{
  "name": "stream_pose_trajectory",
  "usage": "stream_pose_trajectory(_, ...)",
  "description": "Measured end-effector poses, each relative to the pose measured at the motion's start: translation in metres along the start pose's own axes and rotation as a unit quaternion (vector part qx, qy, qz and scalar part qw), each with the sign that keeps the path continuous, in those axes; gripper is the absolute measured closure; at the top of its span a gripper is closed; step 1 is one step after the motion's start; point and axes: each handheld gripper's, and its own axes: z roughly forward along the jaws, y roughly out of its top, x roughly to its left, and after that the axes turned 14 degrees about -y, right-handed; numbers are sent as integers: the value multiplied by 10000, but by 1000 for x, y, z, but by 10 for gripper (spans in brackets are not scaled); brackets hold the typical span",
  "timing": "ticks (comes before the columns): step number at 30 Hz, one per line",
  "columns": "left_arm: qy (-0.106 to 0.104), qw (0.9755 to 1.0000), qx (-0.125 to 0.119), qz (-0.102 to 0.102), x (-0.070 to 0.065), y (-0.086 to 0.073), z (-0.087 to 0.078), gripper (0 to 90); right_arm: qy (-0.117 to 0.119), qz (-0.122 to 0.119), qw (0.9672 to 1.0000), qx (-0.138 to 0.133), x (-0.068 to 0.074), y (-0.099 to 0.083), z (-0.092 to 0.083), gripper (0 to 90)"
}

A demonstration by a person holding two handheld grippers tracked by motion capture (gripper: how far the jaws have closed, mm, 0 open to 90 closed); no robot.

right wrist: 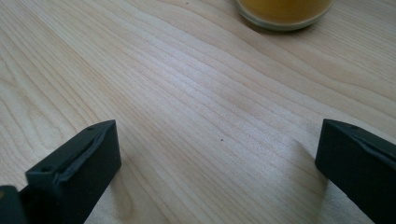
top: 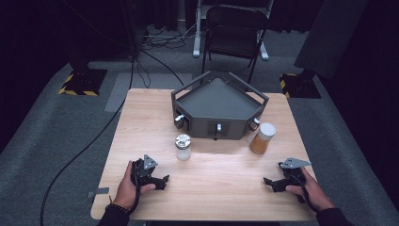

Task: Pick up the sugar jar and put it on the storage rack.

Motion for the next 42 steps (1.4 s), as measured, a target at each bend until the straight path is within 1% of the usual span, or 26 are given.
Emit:
stream_pose_trajectory(1, 12, 10000, 4, 38, -1, 0, 0, 10, 0, 1, 10000, 0, 0, 0, 0, 0)
stream_pose_trajectory(4, 17, 10000, -26, 33, -2, 0, -1, 10, 0, 0, 10000, -1, 0, 0, 0, 0)
stream_pose_trajectory(8, -18, 9999, -135, 24, -2, -1, -2, 10, 0, 0, 10000, 0, 0, 0, 0, 0)
stream_pose_trajectory(11, -42, 9998, -153, 79, -3, 0, -3, 10, 0, 0, 10000, 0, 0, 0, 0, 0)
stream_pose_trajectory(15, -59, 9997, -237, 37, -4, -1, -4, 10, 0, -1, 10000, 0, 0, 0, 0, 0)
stream_pose_trajectory(17, -58, 9997, -227, 69, -5, 0, -4, 10, 0, 0, 10000, 0, 0, 0, 0, 0)
stream_pose_trajectory(19, -68, 9996, -251, 59, -6, 0, -4, 10, 0, 0, 10000, 0, 0, 0, 0, 0)
stream_pose_trajectory(21, -70, 9996, -262, 101, -6, 1, -4, 10, 0, 0, 10000, 0, 0, 0, 0, 0)
stream_pose_trajectory(23, -72, 9995, -290, 91, -7, 1, -4, 10, -1, -1, 10000, -1, 0, 0, 0, 0)
stream_pose_trajectory(29, -63, 9993, -333, 150, -9, 3, -4, 10, 4, -5, 10000, -3, 0, 0, 0, 0)
stream_pose_trajectory(33, -57, 9990, -373, 223, -11, 6, -4, 10, 4, -8, 10000, -2, 0, 0, 0, 0)
stream_pose_trajectory(42, -87, 9984, -453, 312, -14, 13, -2, 10, 5, -10, 10000, -3, 0, 0, 0, 0)
